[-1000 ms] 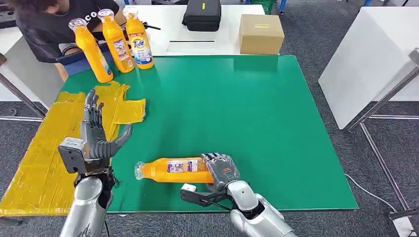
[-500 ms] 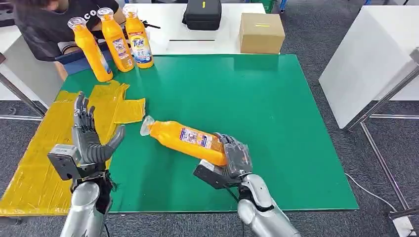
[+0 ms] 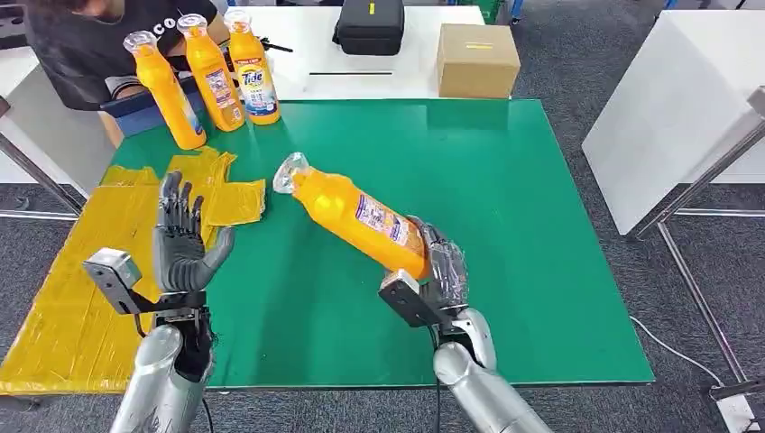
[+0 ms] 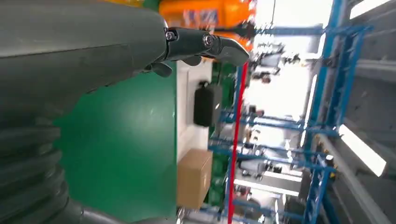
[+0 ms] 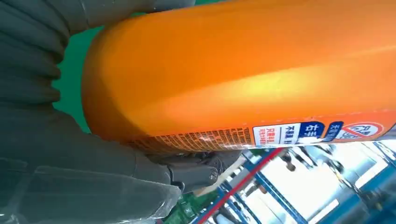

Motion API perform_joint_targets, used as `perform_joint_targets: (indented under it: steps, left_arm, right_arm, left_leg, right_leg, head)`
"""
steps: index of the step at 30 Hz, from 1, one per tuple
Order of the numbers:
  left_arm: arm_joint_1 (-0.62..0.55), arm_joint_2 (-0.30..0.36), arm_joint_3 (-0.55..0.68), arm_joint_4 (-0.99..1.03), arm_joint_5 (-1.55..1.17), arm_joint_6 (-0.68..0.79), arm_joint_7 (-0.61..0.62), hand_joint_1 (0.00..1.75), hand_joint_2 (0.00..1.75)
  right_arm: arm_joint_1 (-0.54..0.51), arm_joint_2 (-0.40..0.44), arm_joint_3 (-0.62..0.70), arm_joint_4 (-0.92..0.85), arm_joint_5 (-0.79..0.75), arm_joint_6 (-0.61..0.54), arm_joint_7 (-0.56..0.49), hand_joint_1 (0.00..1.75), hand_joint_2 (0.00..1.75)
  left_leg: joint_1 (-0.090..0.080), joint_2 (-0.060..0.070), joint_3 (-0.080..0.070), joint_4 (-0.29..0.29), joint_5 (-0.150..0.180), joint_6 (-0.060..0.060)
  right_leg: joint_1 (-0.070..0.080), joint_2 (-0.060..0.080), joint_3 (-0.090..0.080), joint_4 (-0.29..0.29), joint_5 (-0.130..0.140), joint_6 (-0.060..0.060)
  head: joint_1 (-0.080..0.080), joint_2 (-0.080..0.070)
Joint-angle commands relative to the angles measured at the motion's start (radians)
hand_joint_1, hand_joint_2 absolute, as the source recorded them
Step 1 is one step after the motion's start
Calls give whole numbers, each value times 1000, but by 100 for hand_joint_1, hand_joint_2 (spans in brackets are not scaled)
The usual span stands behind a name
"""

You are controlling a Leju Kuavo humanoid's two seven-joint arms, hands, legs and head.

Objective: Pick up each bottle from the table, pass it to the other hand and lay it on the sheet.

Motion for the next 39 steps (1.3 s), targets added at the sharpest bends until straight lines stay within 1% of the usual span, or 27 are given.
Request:
perform_joint_targets:
  steps: [1,4,6,7,8,9,10,11,12,13,14,15,16,20,21,22,23,24,25,26,29,31,35,36,37,38,39]
  left_arm:
    - [-141,40,-73,219,99,-170,126,0,175]
    - [-158,21,-100,233,106,-185,140,0,175]
    - [-159,20,-128,224,102,-187,141,0,175]
    - [-159,20,-128,224,102,-187,141,0,175]
    - [-156,9,-141,211,109,-190,144,0,175]
    - [-156,6,-149,207,118,-195,149,0,175]
    - [-156,6,-149,207,118,-195,149,0,175]
    - [-161,-2,-155,210,151,-207,172,0,175]
    - [-162,-3,-157,211,156,-208,175,0,175]
    - [-162,-3,-157,211,156,-208,175,0,175]
    - [-167,-3,-171,218,165,-202,176,0,175]
    - [-175,-6,-179,228,193,-197,187,0,175]
    - [-180,-7,-186,234,210,-191,191,0,175]
    - [-195,-26,-184,253,251,-178,196,0,175]
    - [-197,-25,-187,255,260,-177,196,0,175]
    - [-199,-25,-191,256,266,-174,195,0,175]
    - [-201,-26,-193,257,271,-172,195,0,175]
    - [-202,-27,-193,257,273,-172,195,0,175]
    - [-202,-27,-193,257,273,-172,195,0,175]
    - [-204,-27,-196,257,281,-171,194,0,175]
    - [-205,-32,-193,247,311,-177,198,0,175]
    - [-205,-32,-193,247,311,-177,198,0,175]
    - [-205,-32,-193,247,311,-177,198,0,175]
    - [-205,-32,-193,247,311,-177,198,0,175]
    - [-205,-32,-193,247,311,-177,198,0,175]
    - [-205,-36,-187,245,324,-178,201,0,175]
    - [-204,-42,-181,239,341,-178,207,0,175]
  right_arm:
    - [-149,78,-47,264,-98,-50,-156,175,175]
    - [-175,97,-78,294,-64,-50,-166,175,175]
    - [-181,122,-124,316,-6,-50,-186,175,175]
    - [-181,122,-124,316,-6,-50,-186,175,175]
    - [-187,127,-154,313,43,-50,-181,175,175]
    - [-188,142,-180,314,88,-50,-177,175,175]
    - [-188,142,-180,314,88,-50,-177,175,175]
    - [-191,162,-231,310,166,-50,-168,175,175]
    - [-192,166,-241,311,183,-50,-171,175,175]
    - [-192,166,-241,311,183,-50,-171,175,175]
    - [-193,189,-295,319,235,-50,-184,175,175]
    - [-193,210,-361,322,320,-50,-198,175,175]
    - [-194,210,-372,321,342,-50,-195,175,175]
    - [-180,210,-377,272,431,-50,-159,175,175]
    - [-175,210,-374,261,448,-50,-149,175,175]
    - [-175,210,-374,250,474,-50,-134,175,175]
    - [-178,210,-371,243,495,-50,-124,175,175]
    - [-179,210,-371,240,504,-50,-119,175,175]
    - [-179,210,-371,240,504,-50,-119,175,175]
    - [-185,210,-363,238,526,-50,-99,175,175]
    - [-202,210,-348,239,556,-50,-56,175,175]
    - [-202,210,-348,239,556,-50,-56,175,175]
    - [-202,210,-348,239,556,-50,-56,175,175]
    - [-202,210,-348,239,556,-50,-56,175,175]
    - [-202,210,-348,239,556,-50,-56,175,175]
    - [-205,210,-350,236,567,-50,-51,175,175]
    - [-204,210,-350,226,582,-50,-39,175,175]
  left_leg:
    - [0,0,3,-1,0,-2]
    - [0,-1,3,0,-1,-3]
    - [0,-1,3,0,0,-3]
    - [0,-1,4,0,-1,-3]
    - [0,-1,5,1,-2,-4]
    - [0,0,2,0,0,-2]
    - [0,-1,3,0,-1,-3]
    - [0,-1,4,0,-1,-4]
    - [0,-2,2,0,0,-2]
    - [0,-1,3,1,-1,-3]
    - [0,-2,4,1,-1,-4]
    - [0,-1,1,1,0,-2]
    - [0,-1,2,1,-1,-3]
    - [0,-2,2,1,-1,-3]
    - [0,-3,3,1,-1,-4]
    - [0,-2,0,0,0,-2]
    - [0,-3,2,1,-1,-3]
    - [0,-1,0,0,0,-2]
    - [0,-1,1,1,-1,-3]
    - [0,0,3,1,-2,-4]
    - [0,-1,0,1,0,-2]
    - [0,-1,2,1,-2,-4]
    - [0,0,2,1,-1,-3]
    - [0,0,0,0,0,-2]
    - [0,0,2,1,-1,-3]
    - [0,0,0,1,0,-2]
    - [0,0,2,1,-1,-3]
  right_leg:
    - [0,0,3,0,-1,-1]
    - [0,-2,4,0,-2,-1]
    - [0,-2,3,0,-1,-1]
    - [0,-2,5,1,-2,-1]
    - [0,-2,5,1,-3,-1]
    - [0,-1,2,0,-1,-1]
    - [0,-2,3,0,-2,-1]
    - [0,-3,5,1,-3,-1]
    - [0,-3,2,1,-2,-1]
    - [0,-2,3,1,-2,-1]
    - [0,-3,4,1,-3,-1]
    - [0,-2,1,1,-1,0]
    - [0,-2,3,1,-2,-1]
    - [1,-3,3,1,-2,-1]
    - [0,-4,4,1,-3,-1]
    - [0,-3,1,0,-1,-1]
    - [0,-4,3,1,-2,-1]
    - [0,-2,1,0,-1,0]
    - [1,-2,2,0,-2,-1]
    - [0,-2,4,1,-3,-1]
    - [0,-1,1,1,-1,-1]
    - [0,-2,3,1,-3,-1]
    - [0,-1,3,1,-2,-1]
    - [0,-1,1,0,-1,0]
    - [1,-1,3,1,-2,-1]
    - [0,-1,1,1,-1,0]
    - [0,-1,2,1,-2,-1]
  head:
    - [0,0]
    - [0,0]
    - [0,0]
    - [0,0]
    - [0,0]
    - [0,0]
    - [0,0]
    - [0,0]
    - [0,0]
    - [0,0]
    - [0,0]
    - [0,0]
    - [0,0]
    - [0,0]
    - [0,0]
    - [0,0]
    - [0,0]
    - [0,0]
    - [0,0]
    - [0,0]
    - [0,0]
    - [0,0]
    - [0,0]
    - [0,0]
    - [0,0]
    - [0,0]
    - [0,0]
